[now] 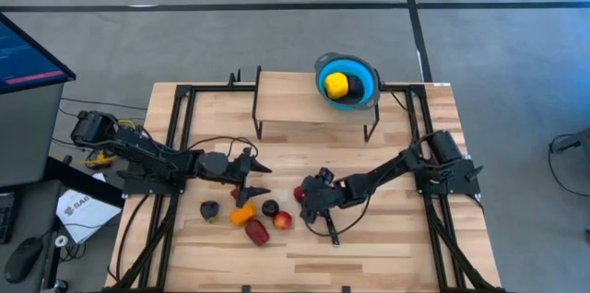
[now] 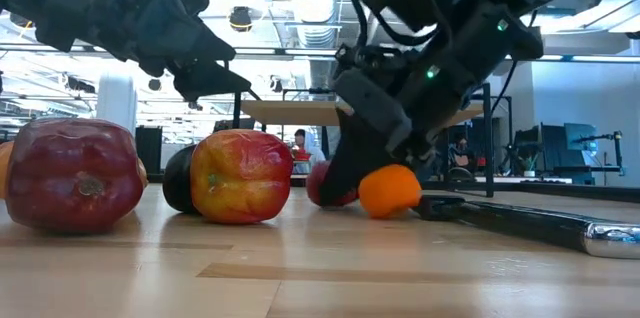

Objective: Pick & Place Fruit
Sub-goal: Put the right red pomegranate into the blue strainer bowl on the shelf

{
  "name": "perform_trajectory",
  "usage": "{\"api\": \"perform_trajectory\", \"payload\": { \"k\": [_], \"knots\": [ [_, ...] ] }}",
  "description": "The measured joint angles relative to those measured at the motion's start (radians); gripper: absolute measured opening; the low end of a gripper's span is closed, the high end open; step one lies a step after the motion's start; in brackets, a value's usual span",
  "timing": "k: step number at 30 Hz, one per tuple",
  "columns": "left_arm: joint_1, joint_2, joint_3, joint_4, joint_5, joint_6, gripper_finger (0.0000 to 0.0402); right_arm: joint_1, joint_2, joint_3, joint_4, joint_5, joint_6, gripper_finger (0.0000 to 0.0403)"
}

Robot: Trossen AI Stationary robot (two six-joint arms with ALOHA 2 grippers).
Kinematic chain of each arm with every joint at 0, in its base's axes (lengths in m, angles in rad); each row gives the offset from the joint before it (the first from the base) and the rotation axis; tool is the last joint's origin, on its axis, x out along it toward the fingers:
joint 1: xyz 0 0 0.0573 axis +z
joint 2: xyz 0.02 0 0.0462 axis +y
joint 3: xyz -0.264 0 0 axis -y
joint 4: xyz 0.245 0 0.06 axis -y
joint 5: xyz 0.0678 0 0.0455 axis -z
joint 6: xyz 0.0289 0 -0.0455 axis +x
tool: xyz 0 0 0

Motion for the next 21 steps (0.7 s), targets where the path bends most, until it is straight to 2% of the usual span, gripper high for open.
{"api": "perform_trajectory", "payload": {
  "k": [4,8,11,15,21],
  "knots": [
    [0.0,0.042,0.001,0.007,0.0,-0.074,0.0308,0.003,-0.001,0.0,0.035,0.043,-0.063,0.0207],
    [0.011,0.118,0.001,0.046,-0.019,-0.199,0.0308,0.002,-0.015,0.013,0.121,0.087,-0.182,0.018],
    [0.033,0.186,0.001,0.152,-0.013,-0.313,0.0308,0.006,-0.015,0.061,0.102,0.125,-0.294,0.0172],
    [0.055,0.275,0.0,0.309,0.059,-0.38,0.0312,0.009,-0.016,0.117,0.045,0.197,-0.397,0.0171],
    [0.066,0.367,0.01,0.483,0.078,-0.402,0.0321,0.006,-0.014,0.153,0.005,0.238,-0.464,0.0175]
  ]
}}
